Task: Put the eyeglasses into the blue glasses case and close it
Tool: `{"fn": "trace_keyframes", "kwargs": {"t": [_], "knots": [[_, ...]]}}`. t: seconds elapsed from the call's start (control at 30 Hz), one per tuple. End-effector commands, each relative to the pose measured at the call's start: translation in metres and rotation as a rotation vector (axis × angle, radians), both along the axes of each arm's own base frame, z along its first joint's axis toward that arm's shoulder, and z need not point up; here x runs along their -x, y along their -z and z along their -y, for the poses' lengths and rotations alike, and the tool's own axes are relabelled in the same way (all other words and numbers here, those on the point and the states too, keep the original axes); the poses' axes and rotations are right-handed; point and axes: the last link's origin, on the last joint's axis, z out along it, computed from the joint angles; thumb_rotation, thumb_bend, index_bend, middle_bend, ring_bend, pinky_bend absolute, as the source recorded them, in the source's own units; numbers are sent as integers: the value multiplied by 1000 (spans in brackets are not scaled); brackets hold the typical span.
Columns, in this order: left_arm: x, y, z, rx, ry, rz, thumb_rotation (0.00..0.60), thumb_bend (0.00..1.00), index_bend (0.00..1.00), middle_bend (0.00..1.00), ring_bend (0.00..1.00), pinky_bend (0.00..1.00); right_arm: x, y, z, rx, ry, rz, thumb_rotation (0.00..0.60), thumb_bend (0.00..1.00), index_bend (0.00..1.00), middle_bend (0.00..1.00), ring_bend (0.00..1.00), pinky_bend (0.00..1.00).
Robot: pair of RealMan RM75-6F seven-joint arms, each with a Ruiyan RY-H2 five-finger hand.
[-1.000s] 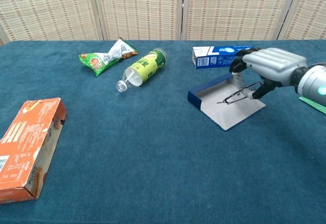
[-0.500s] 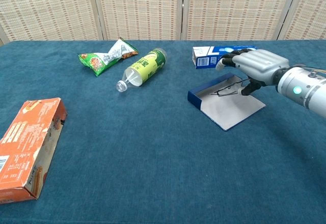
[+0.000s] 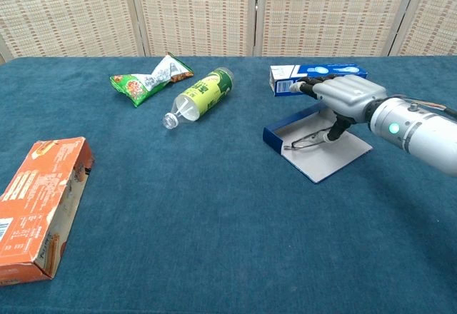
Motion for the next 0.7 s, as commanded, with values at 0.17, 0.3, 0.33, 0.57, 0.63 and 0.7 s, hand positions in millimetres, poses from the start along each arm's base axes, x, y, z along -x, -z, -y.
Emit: {"fn": "trace_keyframes", "kwargs": {"t": [0.17,0.3,0.33,0.57,0.63,0.7], "knots": [[1,-1,2,-5,-7,0,600,424,83,0,0,0,-4,-4,1,-5,12,1,600,79,0,0,0,0],[2,-1,2,-4,-4,0,600,424,83,0,0,0,-4,-9,-2,-10,15,13,600,57,0,0,0,0],[2,-1,2,-5,-4,0,600,424,83,0,0,0,-4,-11,-3,-9,13,13,600,55,0,0,0,0],[2,-1,2,-5,-4,-1,600,424,83,0,0,0,-5,-12,4,-3,30,-7,600,54,0,0,0,0],[2,-1,2,-4,-8,-4,600,424,83,0,0,0,-8,-9,8,-1,33,-8,600,55,0,0,0,0],[3,-2,3,-5,-11,-5,600,424,83,0,0,0,-13,-7,12,3,37,-4,600,54,0,0,0,0]]}}
